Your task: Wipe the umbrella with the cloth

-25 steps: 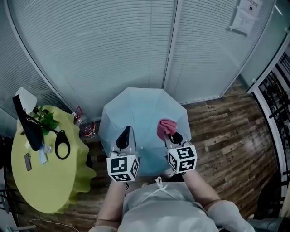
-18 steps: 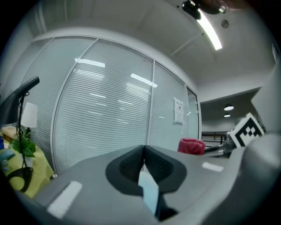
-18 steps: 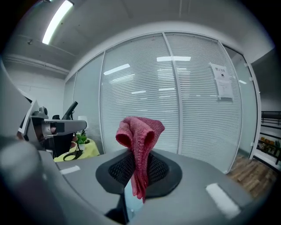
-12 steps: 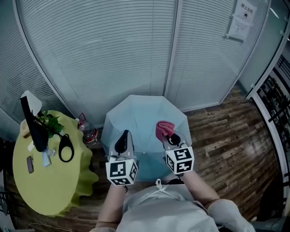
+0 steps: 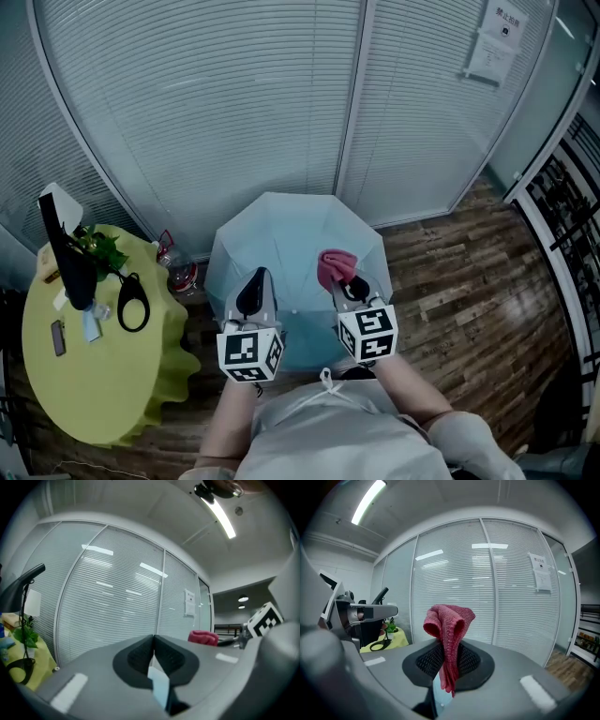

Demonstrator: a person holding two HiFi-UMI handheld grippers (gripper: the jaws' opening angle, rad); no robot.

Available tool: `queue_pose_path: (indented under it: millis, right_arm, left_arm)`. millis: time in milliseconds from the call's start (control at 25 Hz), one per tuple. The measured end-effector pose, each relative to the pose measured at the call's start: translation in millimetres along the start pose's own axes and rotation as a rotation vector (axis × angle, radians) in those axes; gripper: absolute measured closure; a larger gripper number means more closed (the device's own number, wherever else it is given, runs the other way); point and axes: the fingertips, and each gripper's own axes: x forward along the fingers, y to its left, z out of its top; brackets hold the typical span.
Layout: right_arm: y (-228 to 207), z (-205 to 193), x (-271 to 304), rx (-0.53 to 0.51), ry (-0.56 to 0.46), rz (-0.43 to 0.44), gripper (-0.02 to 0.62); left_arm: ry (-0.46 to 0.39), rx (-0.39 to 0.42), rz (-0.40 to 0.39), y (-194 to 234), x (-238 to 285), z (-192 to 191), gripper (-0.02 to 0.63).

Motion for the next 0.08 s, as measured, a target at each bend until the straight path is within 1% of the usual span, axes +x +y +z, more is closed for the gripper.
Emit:
queue_pose_path:
  millis: [80]
  right_arm:
    - [3.9, -0.1, -0.3, -0.006, -0.002, -0.003, 0.548]
  left_arm:
    - [-0.001, 0.001, -0.003, 2.4, -2.2, -0.6, 0.598]
